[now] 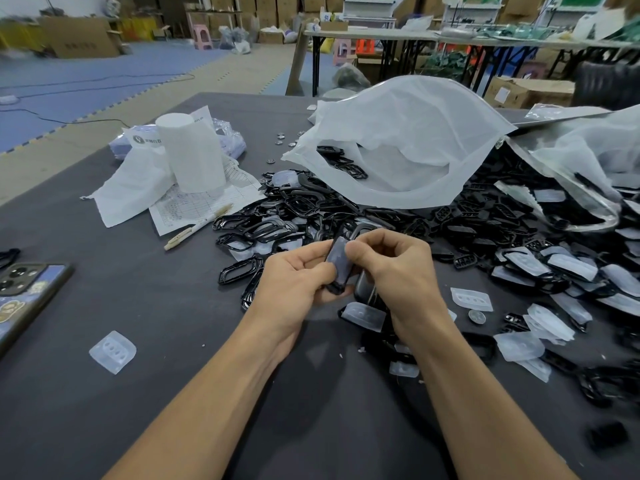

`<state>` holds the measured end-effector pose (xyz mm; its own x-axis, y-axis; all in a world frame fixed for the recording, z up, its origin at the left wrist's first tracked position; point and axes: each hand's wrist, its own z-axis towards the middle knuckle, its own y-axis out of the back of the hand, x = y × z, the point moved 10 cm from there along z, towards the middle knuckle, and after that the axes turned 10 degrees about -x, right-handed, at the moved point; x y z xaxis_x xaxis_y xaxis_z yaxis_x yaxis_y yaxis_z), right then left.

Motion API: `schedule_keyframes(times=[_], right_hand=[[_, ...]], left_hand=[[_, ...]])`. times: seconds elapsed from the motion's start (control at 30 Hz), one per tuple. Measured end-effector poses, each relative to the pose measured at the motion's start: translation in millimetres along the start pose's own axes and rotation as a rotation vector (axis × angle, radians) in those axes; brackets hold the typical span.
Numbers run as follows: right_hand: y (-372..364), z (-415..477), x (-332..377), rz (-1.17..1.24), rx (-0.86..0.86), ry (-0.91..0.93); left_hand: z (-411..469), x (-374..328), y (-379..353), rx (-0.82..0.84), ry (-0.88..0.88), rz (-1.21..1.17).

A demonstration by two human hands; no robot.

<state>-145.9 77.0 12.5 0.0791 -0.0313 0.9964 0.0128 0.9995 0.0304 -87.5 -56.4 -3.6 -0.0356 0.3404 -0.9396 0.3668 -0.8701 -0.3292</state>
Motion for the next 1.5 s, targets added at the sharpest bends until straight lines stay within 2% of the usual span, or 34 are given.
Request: schedule_keyframes(times=[0.13,0.3,0.47,0.67,0.9,1.1,1.23,1.43,1.5], right_hand=[[0.6,0.6,4.2,0.127,0.055,0.003],[0.3,-0.1,11.9,0.025,0.024,0.099],[2.1,-0.5,9.9,-0.047,-0.029,0.114],[-2.2,-3.7,5.5,-0.068,-0.028,0.102],[-4.5,-5.8,5.9,-0.075,-0.024,0.1],[-2.3,-4.9,9.9,-0.104,-0.037,0.178],[0.7,-4.3,12.3,-0.13,-0.074,0.219],[-12.2,-5.2,-1.2,-0.049,0.12,0.029],[-12.8,-5.5,-2.3,-0.068,0.129,0.019]], left_hand=[[2.4,-0.3,2.8,-0.02,0.002,-0.028],[-0.4,-1.6,0.2,-0.005,-0.013,0.005],[-2.8,-4.1,2.0,-0.021,-0.041,0.066],[1.2,-7.4,16.8,-0.159,-0.114,0.209],[0.9,-6.4,17.1,-0.167,-0.104,0.188],[-1.1,-8.3,9.0,-0.086,-0.125,0.171],[-3.5,-12.6,2.0,0.003,-0.169,0.245],[2.3,-6.2,15.2,-0.084,-0.12,0.208],[3.6,-5.3,16.5,-0.095,-0.121,0.205]])
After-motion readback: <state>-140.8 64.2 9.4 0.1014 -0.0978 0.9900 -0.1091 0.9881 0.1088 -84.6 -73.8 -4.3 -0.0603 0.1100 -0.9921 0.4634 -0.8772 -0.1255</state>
